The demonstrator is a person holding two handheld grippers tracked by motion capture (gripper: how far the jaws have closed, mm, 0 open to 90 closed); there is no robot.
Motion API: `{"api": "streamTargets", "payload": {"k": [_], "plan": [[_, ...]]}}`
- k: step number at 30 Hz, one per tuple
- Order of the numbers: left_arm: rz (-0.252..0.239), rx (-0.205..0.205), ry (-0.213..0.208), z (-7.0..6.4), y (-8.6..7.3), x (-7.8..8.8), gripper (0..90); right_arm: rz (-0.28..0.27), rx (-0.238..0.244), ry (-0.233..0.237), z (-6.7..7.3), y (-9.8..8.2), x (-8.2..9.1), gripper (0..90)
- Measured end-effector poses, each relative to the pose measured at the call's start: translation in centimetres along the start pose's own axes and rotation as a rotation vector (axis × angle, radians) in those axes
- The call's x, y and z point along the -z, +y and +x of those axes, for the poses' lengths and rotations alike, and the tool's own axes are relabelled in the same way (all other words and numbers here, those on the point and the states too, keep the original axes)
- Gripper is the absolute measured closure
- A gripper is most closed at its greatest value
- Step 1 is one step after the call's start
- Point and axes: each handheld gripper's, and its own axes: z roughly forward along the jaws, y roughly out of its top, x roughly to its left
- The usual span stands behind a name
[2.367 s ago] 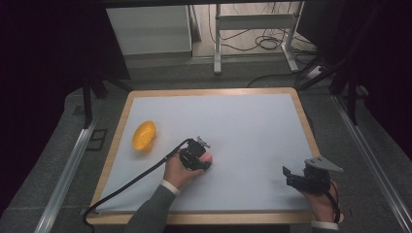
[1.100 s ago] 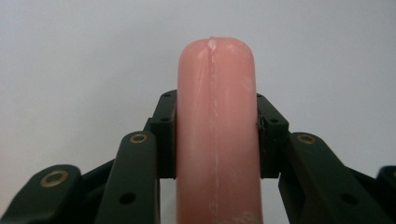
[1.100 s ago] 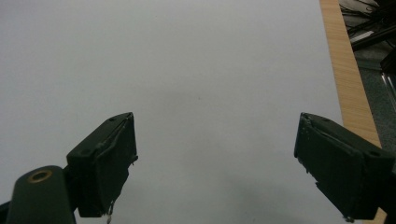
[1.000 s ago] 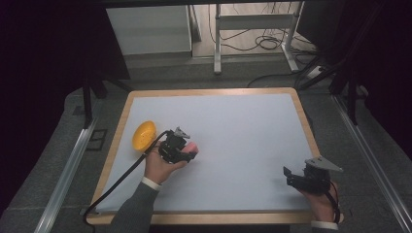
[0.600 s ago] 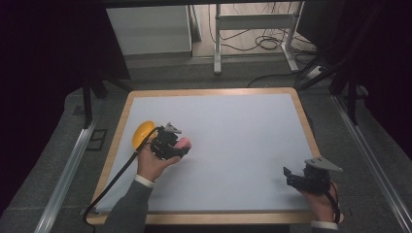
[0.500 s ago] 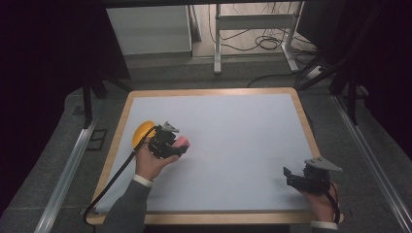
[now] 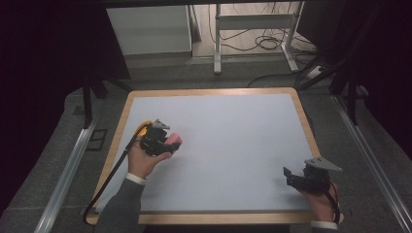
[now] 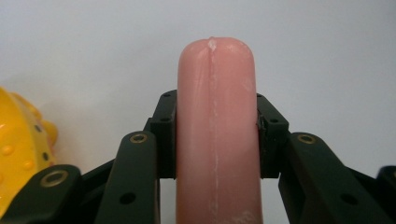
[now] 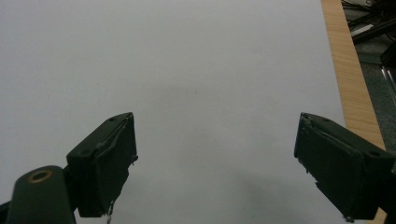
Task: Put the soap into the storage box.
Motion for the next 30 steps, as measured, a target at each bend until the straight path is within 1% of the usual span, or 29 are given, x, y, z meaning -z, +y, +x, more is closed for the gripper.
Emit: {"api": "streamTargets", "payload": {"k": [7, 15, 16, 18, 22, 26, 28, 30], "plan": [[-0.013, 0.018, 0.023, 0.9, 0.1, 0.7, 60.1, 0.002, -0.002, 0.001, 0.0, 0.0, 0.0, 12.7], [-0.029, 0.041, 0.039, 1.9, 0.2, 1.1, 60.2, 0.003, -0.004, 0.003, 0.0, -0.1, 0.0, 12.7], [-0.029, 0.050, 0.050, 2.3, 0.3, 1.2, 60.1, 0.003, -0.003, 0.003, 0.0, -0.1, 0.0, 12.7], [-0.029, 0.055, 0.053, 2.5, 0.3, 1.2, 60.1, 0.004, -0.001, 0.002, 0.0, -0.1, -0.1, 12.7], [-0.032, 0.074, 0.067, 3.3, 0.4, 1.1, 60.1, 0.009, -0.003, 0.004, 0.0, -0.1, -0.2, 12.7], [-0.032, 0.082, 0.072, 3.8, 0.4, 1.1, 60.1, 0.013, 0.001, 0.004, 0.1, -0.2, -0.3, 12.7], [-0.042, 0.098, 0.076, 4.2, 0.4, 1.3, 60.1, 0.016, 0.007, 0.003, 0.2, -0.2, -0.4, 12.7], [-0.044, 0.106, 0.074, 4.6, 0.4, 1.4, 60.1, 0.014, 0.006, 0.002, 0.2, -0.2, -0.4, 12.7]]}}
